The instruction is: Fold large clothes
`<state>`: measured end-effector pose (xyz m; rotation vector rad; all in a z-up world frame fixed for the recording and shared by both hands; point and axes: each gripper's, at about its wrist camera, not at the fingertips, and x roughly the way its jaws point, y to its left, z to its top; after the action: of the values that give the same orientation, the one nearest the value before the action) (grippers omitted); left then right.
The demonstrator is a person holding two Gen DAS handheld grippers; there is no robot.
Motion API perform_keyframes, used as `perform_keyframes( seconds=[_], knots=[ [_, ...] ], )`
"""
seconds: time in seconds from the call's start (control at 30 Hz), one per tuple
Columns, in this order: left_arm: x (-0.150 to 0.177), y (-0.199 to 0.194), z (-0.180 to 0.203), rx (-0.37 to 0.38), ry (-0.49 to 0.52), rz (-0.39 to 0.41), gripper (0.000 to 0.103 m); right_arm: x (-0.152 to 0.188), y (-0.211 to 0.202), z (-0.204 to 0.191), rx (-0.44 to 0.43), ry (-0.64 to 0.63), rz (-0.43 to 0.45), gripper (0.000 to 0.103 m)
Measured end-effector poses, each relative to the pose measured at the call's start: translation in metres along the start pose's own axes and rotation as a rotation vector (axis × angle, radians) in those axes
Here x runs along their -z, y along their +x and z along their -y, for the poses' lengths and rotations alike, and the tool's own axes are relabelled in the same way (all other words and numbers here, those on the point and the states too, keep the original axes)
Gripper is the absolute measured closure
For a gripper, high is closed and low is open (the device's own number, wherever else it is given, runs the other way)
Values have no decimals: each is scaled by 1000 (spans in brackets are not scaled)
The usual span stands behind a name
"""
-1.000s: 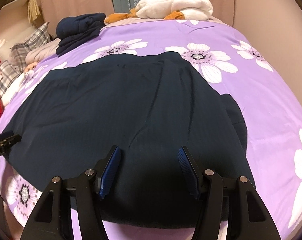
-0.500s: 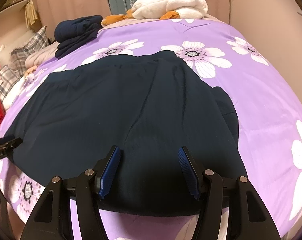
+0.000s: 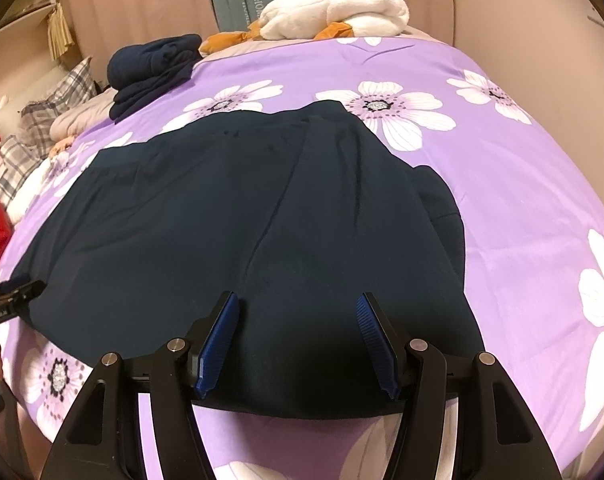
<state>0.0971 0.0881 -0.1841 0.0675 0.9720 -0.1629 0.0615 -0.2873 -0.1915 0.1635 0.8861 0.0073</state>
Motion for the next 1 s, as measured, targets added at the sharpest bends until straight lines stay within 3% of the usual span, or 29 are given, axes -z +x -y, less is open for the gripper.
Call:
perform_keyframes(
  seconds=[1.0],
  knots=[
    [10, -8, -6, 5, -25, -2, 23, 5, -6, 9, -4, 34, 5, 42]
  ],
)
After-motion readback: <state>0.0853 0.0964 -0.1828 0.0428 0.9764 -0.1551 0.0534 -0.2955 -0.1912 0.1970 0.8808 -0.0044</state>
